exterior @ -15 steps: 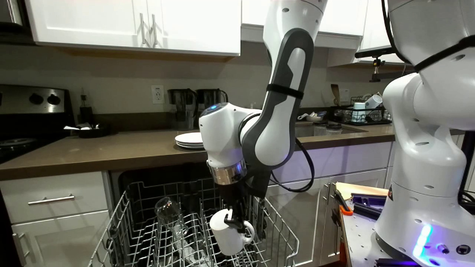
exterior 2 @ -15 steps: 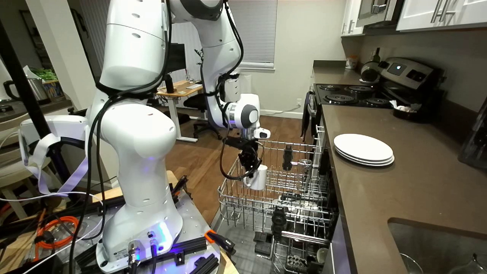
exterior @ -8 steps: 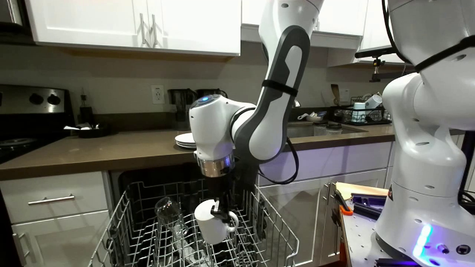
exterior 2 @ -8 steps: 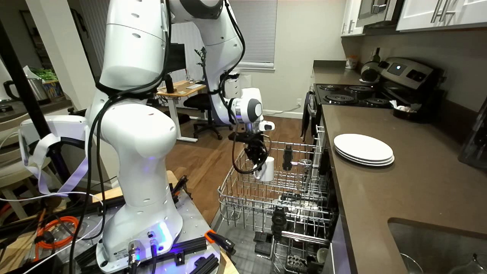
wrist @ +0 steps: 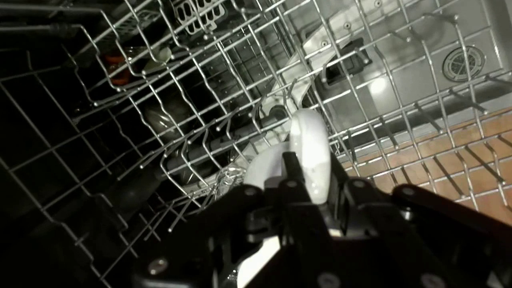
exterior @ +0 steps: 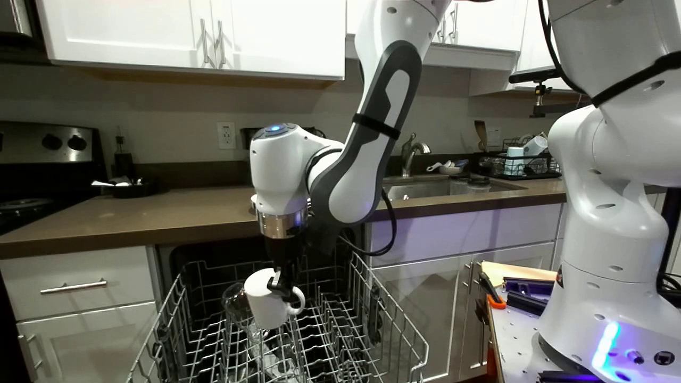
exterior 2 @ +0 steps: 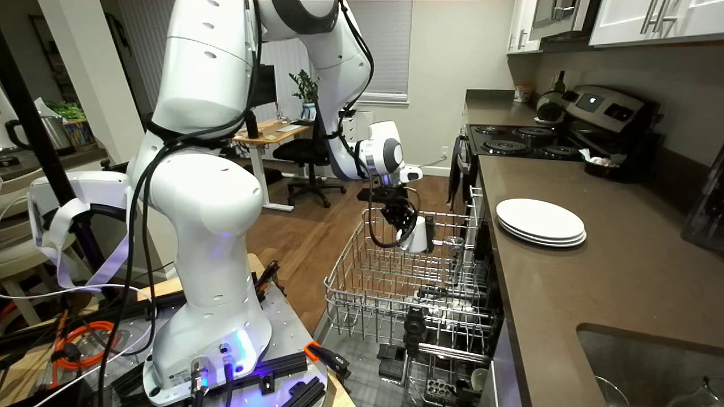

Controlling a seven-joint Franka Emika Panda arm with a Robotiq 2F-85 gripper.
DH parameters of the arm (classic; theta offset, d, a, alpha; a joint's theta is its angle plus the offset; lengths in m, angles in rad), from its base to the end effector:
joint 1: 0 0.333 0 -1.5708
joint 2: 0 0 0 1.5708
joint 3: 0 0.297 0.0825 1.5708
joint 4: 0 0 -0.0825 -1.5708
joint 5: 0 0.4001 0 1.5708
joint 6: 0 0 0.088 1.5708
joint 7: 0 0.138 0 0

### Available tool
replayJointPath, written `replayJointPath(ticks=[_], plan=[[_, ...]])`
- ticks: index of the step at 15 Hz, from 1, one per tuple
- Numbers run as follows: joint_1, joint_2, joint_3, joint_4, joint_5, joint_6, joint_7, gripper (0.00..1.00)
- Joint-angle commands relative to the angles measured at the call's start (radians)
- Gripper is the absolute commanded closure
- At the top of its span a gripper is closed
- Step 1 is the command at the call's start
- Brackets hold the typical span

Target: Remove the white plate from the dishwasher and place it on the countertop, move the glass jar backwards, move the white mug to the left

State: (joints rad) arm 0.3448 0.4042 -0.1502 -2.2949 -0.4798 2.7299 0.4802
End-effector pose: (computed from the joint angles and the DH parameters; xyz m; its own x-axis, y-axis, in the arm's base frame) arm 0.5181 0.1073 0.1128 0.9808 0.1752 0.0853 0.1506 -0.9593 0.2388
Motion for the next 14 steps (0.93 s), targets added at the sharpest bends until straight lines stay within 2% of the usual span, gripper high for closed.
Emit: replayJointPath(ticks=[1, 8, 14], plan=[[0.001, 0.078, -0.025, 0.086, -0.016, 0.066, -0.002, 0.95], [0.007, 0.199, -0.054, 0.207, 0.041, 0.141, -0.044, 0.95], [-0.009, 0.263, -0.034, 0.294, 0.115, 0.152, -0.098, 0.95]])
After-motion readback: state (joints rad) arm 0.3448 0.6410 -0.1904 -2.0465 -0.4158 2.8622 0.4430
